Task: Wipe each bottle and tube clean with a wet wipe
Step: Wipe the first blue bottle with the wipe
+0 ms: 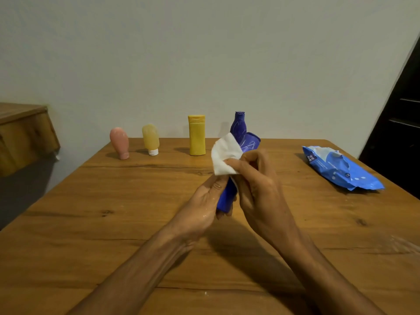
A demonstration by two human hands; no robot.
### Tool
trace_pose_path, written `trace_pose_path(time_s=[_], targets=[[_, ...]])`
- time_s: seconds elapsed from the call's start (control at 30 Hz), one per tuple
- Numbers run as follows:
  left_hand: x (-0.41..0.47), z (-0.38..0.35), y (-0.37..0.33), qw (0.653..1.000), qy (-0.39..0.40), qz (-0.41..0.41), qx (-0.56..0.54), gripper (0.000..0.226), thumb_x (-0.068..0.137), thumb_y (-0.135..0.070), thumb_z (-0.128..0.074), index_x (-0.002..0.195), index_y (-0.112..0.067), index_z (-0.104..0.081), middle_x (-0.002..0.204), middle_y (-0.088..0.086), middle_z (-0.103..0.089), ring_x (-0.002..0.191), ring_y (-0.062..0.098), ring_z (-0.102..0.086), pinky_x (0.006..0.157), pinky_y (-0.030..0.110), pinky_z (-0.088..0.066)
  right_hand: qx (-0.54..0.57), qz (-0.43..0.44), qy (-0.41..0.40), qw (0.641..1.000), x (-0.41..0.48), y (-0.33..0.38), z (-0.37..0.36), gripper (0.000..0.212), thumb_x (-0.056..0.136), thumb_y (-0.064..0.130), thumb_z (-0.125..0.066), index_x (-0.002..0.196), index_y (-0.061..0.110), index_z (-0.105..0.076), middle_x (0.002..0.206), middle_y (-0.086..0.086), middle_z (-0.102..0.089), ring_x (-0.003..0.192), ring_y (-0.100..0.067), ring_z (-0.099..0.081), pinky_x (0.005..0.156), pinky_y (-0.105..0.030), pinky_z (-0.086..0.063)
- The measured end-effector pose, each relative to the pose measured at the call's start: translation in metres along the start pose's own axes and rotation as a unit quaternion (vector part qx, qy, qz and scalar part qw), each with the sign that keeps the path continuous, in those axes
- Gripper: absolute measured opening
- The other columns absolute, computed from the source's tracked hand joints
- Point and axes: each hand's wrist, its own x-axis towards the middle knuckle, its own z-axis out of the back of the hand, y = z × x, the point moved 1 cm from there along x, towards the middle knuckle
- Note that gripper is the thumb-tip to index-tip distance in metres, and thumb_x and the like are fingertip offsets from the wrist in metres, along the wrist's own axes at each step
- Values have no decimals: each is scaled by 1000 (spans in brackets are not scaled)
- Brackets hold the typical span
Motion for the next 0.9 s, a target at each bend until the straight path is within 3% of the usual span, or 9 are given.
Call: trace_pose_path(time_s=[0.07, 0.23, 0.4, 0.53, 0.67, 0.83, 0.9], targets=[[1, 1, -1, 1000, -10, 0, -17, 38, 81, -55, -41, 101, -28, -59, 69, -10, -66, 67, 12, -55, 65, 28, -43, -6, 4, 10, 1000, 0, 0, -1, 34, 93, 29, -46, 117, 12, -62, 107, -1, -46, 96, -4, -46, 78, -12, -47], [0, -1, -1, 999, 32, 26, -2, 48, 84, -63, -38, 109, -27, -59, 83, 0, -64, 70, 11, -55, 68, 26, -46, 20, -86, -92, 992, 5, -9, 11, 29, 90, 6, -58, 119, 7, -61, 107, -5, -47, 96, 7, -45, 76, -3, -41], [1, 2, -2, 997, 27, 43, -53, 49, 82, -59, -42, 110, -22, -57, 86, 5, -64, 69, 13, -57, 66, 27, -46, 64, -66, -47, 995, 6, -9, 8, 28, 90, 7, -59, 117, 10, -63, 106, -4, -48, 97, -1, -49, 79, -10, -46], [2, 0, 0, 993, 39, 57, -99, 54, 86, -57, -45, 115, -14, -57, 86, 9, -64, 70, 17, -56, 66, 30, -44, 68, -90, -94, 989, 8, -10, 10, 28, 89, 7, -59, 117, 7, -63, 106, -7, -49, 97, 8, -46, 78, -8, -46], [3, 0, -2, 981, 36, 47, -184, 47, 85, -51, -48, 113, -14, -59, 86, 10, -66, 69, 19, -56, 62, 32, -40, 103, -49, -38, 993, 5, -6, 7, 31, 88, 10, -60, 117, 19, -61, 107, -4, -50, 100, 0, -50, 81, -10, -47], [2, 0, 0, 980, 58, 69, -177, 51, 89, -54, -46, 118, -14, -57, 86, 10, -65, 71, 19, -57, 65, 31, -42, 132, -107, -111, 979, 8, -3, 12, 29, 88, 8, -61, 116, 14, -63, 101, -6, -53, 94, 5, -50, 72, -6, -44], [3, -1, -1, 974, 54, 63, -210, 50, 89, -53, -46, 119, -15, -59, 89, 11, -65, 70, 19, -57, 64, 32, -41, 156, -98, -84, 979, 7, 0, 10, 29, 87, 11, -60, 115, 19, -61, 103, -6, -53, 96, 4, -51, 73, -6, -45]])
